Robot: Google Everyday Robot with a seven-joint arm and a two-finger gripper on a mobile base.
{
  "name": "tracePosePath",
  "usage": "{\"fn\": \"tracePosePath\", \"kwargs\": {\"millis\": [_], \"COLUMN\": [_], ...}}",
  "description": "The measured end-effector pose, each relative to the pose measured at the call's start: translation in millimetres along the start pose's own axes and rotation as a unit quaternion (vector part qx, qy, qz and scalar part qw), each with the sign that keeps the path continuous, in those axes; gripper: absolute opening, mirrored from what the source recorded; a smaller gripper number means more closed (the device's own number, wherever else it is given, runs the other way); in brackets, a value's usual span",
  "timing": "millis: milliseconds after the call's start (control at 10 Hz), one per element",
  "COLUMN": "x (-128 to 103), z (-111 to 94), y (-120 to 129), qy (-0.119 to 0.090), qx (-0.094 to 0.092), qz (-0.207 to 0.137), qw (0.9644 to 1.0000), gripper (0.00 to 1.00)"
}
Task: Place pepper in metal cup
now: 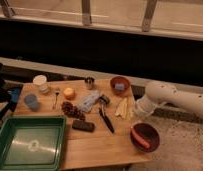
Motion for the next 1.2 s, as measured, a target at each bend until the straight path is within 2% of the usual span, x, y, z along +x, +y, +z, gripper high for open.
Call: {"fn": "tracePosePath", "kwargs": {"millis": [100, 300, 400, 600, 700, 800, 1000, 1100, 1200], "x": [-1, -2, 1, 6, 11, 14, 26, 34, 40], "z": [0, -8, -25, -49, -61, -68, -66, -55, -44], "y": [-1, -3, -3, 0, -4, -5, -18, -28, -33], "qy": [-0.001, -0.012, -0.032, -0.056, -0.065, -0.066, -0.059, -0.051, -0.042], "qx": [0.0, -0.002, -0.002, 0.0, 0.001, 0.0, -0.002, -0.003, -0.005], "qz": [0.001, 0.004, 0.003, 0.001, 0.006, 0.01, 0.023, 0.031, 0.034], "qw": [1.0, 0.9999, 0.9995, 0.9984, 0.9978, 0.9978, 0.998, 0.9982, 0.9985], "gripper": [0.1, 0.1, 0.13, 0.27, 0.38, 0.5, 0.69, 0.78, 0.8]}}
